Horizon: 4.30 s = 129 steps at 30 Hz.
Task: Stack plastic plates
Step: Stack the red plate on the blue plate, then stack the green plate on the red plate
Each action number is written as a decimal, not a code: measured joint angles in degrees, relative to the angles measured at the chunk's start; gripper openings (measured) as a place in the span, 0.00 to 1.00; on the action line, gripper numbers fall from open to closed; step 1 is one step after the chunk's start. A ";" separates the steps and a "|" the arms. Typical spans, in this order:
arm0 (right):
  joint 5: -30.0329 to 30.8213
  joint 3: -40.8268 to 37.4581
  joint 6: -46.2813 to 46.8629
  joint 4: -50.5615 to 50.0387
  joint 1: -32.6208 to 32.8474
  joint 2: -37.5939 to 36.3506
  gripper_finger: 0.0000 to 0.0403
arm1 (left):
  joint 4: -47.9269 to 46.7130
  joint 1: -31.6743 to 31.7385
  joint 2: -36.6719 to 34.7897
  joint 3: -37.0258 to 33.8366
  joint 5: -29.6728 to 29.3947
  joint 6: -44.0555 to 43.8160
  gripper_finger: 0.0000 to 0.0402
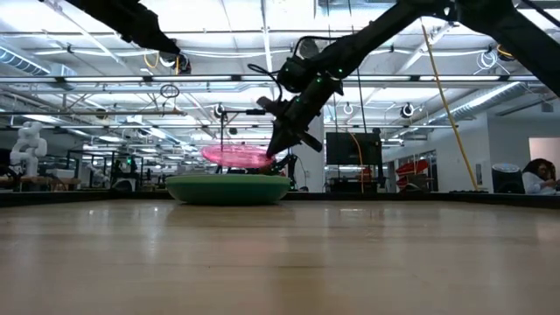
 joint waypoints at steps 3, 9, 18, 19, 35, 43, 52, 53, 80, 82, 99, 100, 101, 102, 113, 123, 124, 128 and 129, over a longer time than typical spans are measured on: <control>0.01 0.00 0.60 0.38 -0.60 0.80 0.00 | -0.12 0.02 0.00 0.00 0.02 -0.02 0.22; 0.09 0.00 0.36 0.59 -0.87 0.82 0.00 | -0.15 0.02 0.00 0.00 0.02 -0.20 0.22; 0.10 0.00 0.70 0.16 -0.87 0.84 0.14 | -0.15 0.02 0.00 0.00 0.07 -0.44 0.22; 0.10 0.00 0.70 0.29 -0.87 0.84 0.17 | -0.15 0.02 0.00 0.00 0.09 -0.44 0.22; -1.32 0.00 -1.76 3.96 0.79 0.54 0.35 | -0.28 0.02 0.00 0.00 0.09 -0.63 0.22; 12.25 0.00 -13.92 4.30 6.76 0.54 0.25 | -0.67 0.02 0.00 0.00 0.09 -0.63 0.22; 28.30 -1.43 -19.02 0.77 8.21 2.01 0.04 | -2.04 0.01 0.01 -0.02 0.09 -1.07 0.22; 28.26 -1.87 -19.06 0.83 8.33 2.61 0.02 | -2.12 0.00 0.02 -0.02 0.09 -1.12 0.22; 22.90 -2.45 -21.30 0.26 14.37 -2.24 0.00 | -2.24 -0.16 0.00 -0.02 0.85 -4.62 0.22; 21.27 -2.45 -21.33 -1.92 15.17 -4.00 0.00 | -2.20 -0.16 0.00 -0.02 1.95 -5.83 0.22; 1.46 -2.43 -12.30 -23.63 23.13 -23.48 0.00 | -4.43 -1.57 0.02 -0.02 15.37 -20.16 0.22; 1.36 -2.43 -12.26 -25.04 23.92 -24.42 0.00 | -5.52 -2.19 0.00 -0.02 15.44 -21.46 0.22; 1.52 -2.43 -12.26 -27.07 24.88 -25.26 0.00 | -6.67 -2.98 0.01 -0.02 15.50 -22.87 0.22; 1.53 -2.43 -12.26 -29.19 25.85 -25.98 0.00 | -7.42 -3.87 0.02 -0.02 15.57 -24.37 0.22; 1.93 -9.78 0.03 -34.74 40.26 -27.13 0.00 | -4.38 -15.43 0.02 -0.02 15.40 -29.66 0.22; -0.01 -25.66 31.10 -21.41 54.86 -27.02 0.00 | -3.53 -23.92 0.02 -0.02 15.23 -30.33 0.22; -0.01 -26.55 34.71 -20.89 56.36 -27.02 0.00 | -3.51 -24.66 0.02 -0.02 15.21 -30.56 0.22; -0.12 -30.39 49.32 -22.13 61.96 -27.07 0.00 | -3.51 -27.42 0.02 -0.02 15.20 -30.94 0.22; -0.29 -31.16 52.68 -23.41 63.16 -27.06 0.00 | -3.51 -27.98 0.02 -0.02 15.19 -30.95 0.22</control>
